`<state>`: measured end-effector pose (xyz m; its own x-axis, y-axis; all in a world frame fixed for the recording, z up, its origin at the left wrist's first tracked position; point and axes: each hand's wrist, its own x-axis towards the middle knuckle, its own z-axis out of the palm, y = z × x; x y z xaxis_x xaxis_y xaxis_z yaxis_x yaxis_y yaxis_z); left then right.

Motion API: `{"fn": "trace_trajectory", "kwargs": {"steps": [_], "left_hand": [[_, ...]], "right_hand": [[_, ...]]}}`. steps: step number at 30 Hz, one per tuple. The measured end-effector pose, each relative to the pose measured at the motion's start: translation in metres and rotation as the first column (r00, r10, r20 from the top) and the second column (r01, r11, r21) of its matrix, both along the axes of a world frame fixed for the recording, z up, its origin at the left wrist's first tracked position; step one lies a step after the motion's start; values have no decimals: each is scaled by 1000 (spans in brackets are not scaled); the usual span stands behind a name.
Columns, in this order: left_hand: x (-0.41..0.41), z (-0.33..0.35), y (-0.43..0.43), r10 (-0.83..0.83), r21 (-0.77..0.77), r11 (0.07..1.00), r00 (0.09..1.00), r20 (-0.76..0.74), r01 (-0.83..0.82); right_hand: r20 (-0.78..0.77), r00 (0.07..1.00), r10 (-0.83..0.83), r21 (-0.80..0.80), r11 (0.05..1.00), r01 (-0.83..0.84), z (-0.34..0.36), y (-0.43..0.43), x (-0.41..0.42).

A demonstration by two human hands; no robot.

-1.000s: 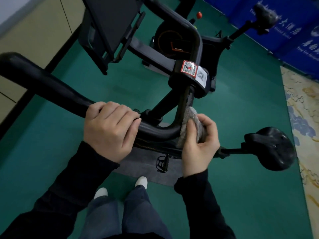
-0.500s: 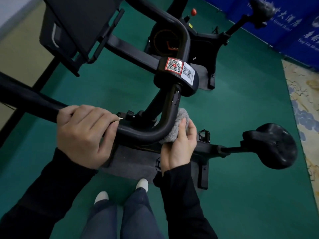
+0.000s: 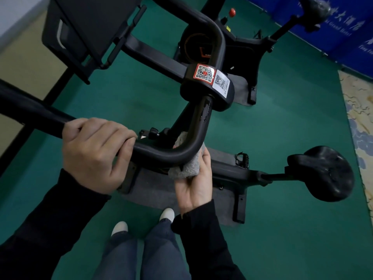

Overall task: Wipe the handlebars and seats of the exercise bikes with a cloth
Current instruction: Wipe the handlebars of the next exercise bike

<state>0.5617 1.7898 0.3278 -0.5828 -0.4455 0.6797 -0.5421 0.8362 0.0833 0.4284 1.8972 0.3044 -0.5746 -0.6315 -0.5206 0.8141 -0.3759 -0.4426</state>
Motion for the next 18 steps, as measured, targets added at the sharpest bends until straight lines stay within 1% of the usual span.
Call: {"fn": "trace_trajectory", "kwargs": {"steps": [5, 9, 11, 13, 15, 16, 18], "left_hand": [[0, 1, 1, 0, 3, 1000, 1000, 19, 0], [0, 5, 3, 14, 25, 1000, 999, 34, -15], [-1, 8, 3, 11, 44, 999, 999, 43, -13], [-1, 12, 5, 8, 67, 998, 999, 45, -11], [-3, 17, 8, 25, 87, 996, 999, 43, -29], [-6, 20, 11, 35, 93, 995, 999, 40, -39], [-17, 27, 18, 30, 106, 994, 999, 38, -34]], "right_hand": [[-17, 999, 44, -7, 999, -44, 2, -1, -5], [-25, 999, 48, -2, 999, -48, 0, 6, 0], [-52, 998, 23, 20, 1000, -22, 2, 2, -6], [-144, 989, -35, 93, 994, 49, 3, 0, -12], [-298, 951, -81, 180, 974, 140, 2, 3, -11], [-393, 915, -86, 223, 957, 186, 1, 7, -8], [-604, 796, -48, 302, 910, 283, 0, 14, -6]]}}
